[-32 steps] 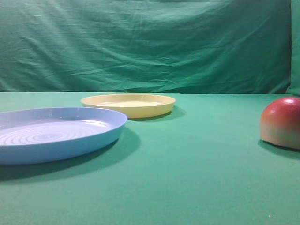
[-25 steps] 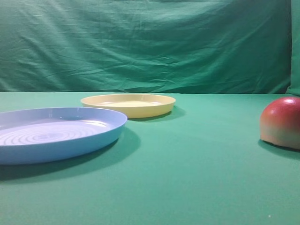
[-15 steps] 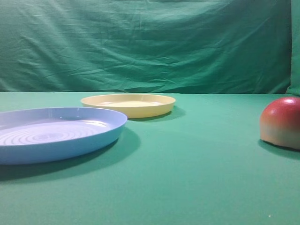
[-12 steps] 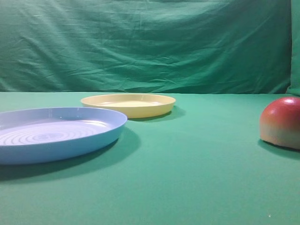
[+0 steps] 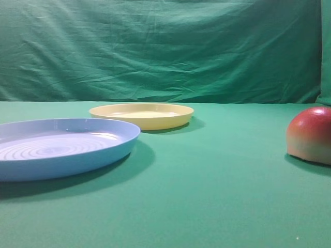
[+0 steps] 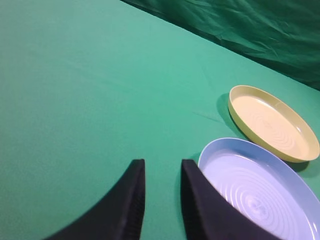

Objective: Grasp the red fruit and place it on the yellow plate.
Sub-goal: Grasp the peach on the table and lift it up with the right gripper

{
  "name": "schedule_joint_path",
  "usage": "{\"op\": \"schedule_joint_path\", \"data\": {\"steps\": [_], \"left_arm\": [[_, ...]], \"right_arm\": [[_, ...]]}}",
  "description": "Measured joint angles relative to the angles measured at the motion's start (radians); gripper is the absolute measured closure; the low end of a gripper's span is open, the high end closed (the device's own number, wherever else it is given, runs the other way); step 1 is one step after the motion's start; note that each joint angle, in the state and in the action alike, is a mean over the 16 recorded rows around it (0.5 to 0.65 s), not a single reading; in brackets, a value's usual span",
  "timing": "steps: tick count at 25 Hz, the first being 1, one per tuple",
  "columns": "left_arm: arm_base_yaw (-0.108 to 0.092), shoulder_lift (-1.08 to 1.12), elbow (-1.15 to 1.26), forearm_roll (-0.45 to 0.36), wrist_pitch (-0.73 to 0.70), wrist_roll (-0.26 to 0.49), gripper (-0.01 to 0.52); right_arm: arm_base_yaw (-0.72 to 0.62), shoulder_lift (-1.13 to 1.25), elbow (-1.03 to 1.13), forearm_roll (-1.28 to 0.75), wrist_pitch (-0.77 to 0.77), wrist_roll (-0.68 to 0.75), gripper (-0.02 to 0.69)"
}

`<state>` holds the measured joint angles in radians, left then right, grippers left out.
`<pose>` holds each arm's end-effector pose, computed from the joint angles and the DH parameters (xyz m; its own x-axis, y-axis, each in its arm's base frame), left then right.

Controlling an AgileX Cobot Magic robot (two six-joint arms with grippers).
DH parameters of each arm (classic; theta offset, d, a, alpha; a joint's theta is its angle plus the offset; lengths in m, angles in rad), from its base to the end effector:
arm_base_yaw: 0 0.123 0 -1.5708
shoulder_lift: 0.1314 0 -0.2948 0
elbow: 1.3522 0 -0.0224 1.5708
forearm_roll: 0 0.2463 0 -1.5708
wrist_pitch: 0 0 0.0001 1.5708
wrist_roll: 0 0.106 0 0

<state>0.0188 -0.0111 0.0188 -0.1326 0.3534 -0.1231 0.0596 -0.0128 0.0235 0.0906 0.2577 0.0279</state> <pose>0.0532 -0.0039 0.1718 -0.2657 -0.2499 -0.9311 -0.0411 0.9679 -0.2480 0.0551 0.0057 0.1799 -0.1872 0.1043 -0.9768 -0.0610 0.9912 0.1175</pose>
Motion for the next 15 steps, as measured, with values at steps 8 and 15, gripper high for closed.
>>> {"op": "schedule_joint_path", "data": {"steps": [8,15], "left_arm": [[0.0,0.0,0.0,0.0,0.0,0.0,0.357],[0.0,0.0,0.0,0.0,0.0,0.0,0.357]], "right_arm": [[0.0,0.013,-0.094,0.109,0.01,-0.026,0.665],[0.0,0.117,-0.244,0.173,0.21,-0.167,0.665]]}}
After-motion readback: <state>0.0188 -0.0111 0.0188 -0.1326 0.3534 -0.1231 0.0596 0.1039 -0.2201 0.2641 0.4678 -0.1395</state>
